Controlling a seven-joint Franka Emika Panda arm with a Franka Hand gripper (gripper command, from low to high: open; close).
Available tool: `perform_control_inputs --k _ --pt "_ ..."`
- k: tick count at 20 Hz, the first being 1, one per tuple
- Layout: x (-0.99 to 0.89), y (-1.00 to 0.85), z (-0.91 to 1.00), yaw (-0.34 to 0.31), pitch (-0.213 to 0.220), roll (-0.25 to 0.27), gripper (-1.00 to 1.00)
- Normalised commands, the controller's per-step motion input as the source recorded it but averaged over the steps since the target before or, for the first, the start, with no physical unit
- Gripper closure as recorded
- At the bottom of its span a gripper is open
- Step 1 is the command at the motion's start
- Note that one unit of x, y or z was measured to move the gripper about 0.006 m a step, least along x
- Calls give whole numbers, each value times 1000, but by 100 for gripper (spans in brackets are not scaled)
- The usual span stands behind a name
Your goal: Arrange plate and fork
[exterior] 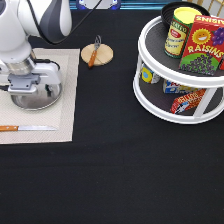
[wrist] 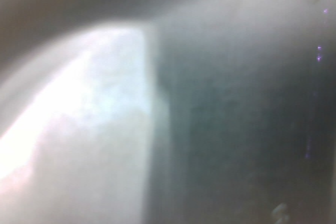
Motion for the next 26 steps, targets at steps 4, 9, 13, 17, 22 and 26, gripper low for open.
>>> perform_control_inputs --k 4,9,13,17,22,26 --pt "134 -498 37 27 121 36 -100" --pt "259 181 598 0 124 -46 -100" --pt "204 681 868 4 96 -133 -100" --pt "-50 881 674 24 38 -178 -100" --pt "-270 776 359 39 -37 -222 -100" --pt "-411 738 200 20 -118 -236 -100"
